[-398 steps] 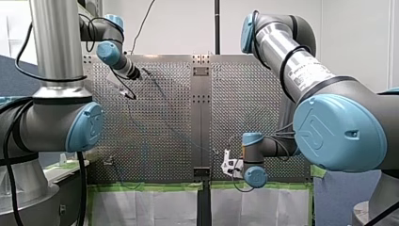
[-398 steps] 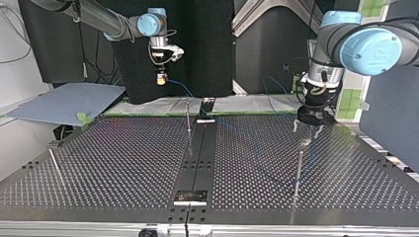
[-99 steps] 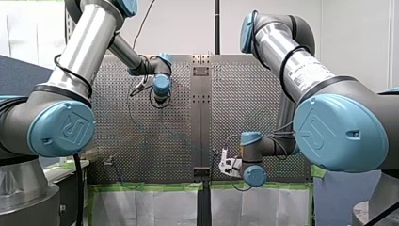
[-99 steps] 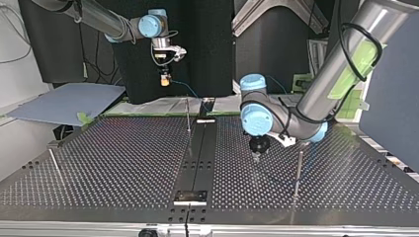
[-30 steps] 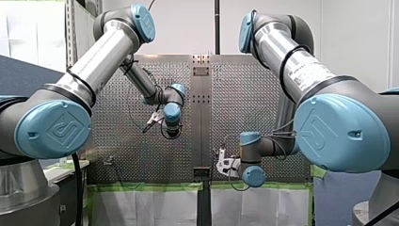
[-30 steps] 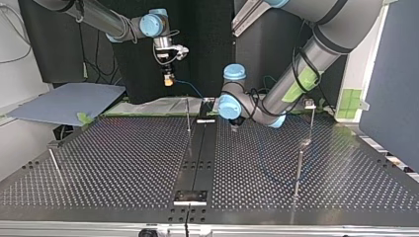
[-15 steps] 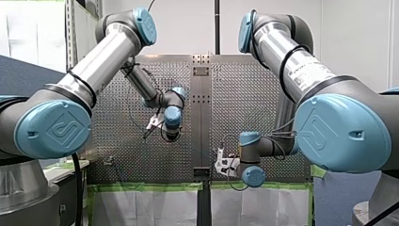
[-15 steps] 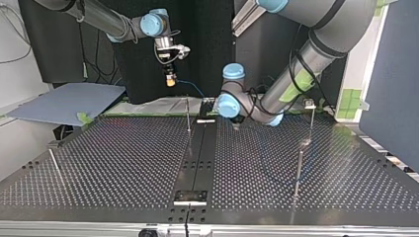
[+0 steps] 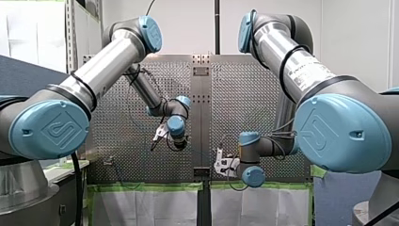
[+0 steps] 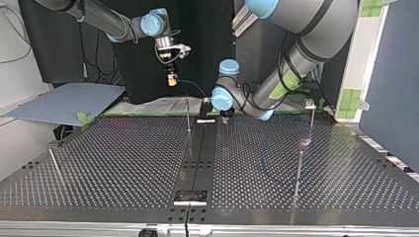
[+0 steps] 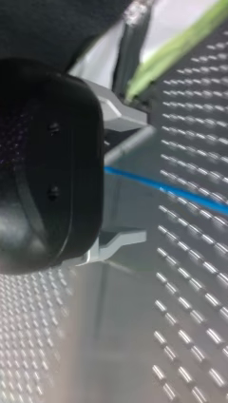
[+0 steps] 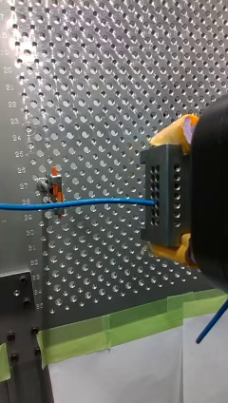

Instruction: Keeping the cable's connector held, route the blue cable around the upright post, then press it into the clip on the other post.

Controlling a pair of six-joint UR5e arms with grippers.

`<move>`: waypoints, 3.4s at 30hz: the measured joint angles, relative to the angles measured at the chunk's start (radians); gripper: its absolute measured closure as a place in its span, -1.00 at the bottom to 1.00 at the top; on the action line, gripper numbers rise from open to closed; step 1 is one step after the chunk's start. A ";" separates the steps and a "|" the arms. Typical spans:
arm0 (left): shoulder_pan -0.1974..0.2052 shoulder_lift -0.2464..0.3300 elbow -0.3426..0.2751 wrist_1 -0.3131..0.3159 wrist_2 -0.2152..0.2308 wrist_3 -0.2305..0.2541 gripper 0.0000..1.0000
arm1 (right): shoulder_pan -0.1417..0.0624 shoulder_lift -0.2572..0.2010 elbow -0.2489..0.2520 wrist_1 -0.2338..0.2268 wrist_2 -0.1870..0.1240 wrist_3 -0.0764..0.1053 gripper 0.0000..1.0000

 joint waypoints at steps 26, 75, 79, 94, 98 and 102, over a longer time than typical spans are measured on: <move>-0.105 -0.136 0.000 0.092 0.188 -0.100 -0.98 | -0.005 0.000 0.000 0.020 0.000 -0.014 1.00; -0.144 -0.138 0.000 0.117 0.090 -0.203 0.94 | -0.039 0.000 -0.006 0.042 0.027 -0.063 1.00; -0.147 -0.138 0.000 0.126 0.075 -0.207 1.00 | -0.051 0.000 -0.017 0.062 0.026 -0.061 1.00; -0.163 -0.138 0.000 0.200 0.040 -0.223 1.00 | -0.098 0.000 -0.046 0.117 0.023 -0.065 1.00; -0.166 -0.138 0.000 0.228 0.041 -0.230 1.00 | -0.112 0.001 -0.051 0.117 0.019 -0.064 1.00; -0.169 -0.138 0.000 0.247 0.041 -0.232 1.00 | -0.125 0.001 -0.055 0.115 0.006 -0.063 1.00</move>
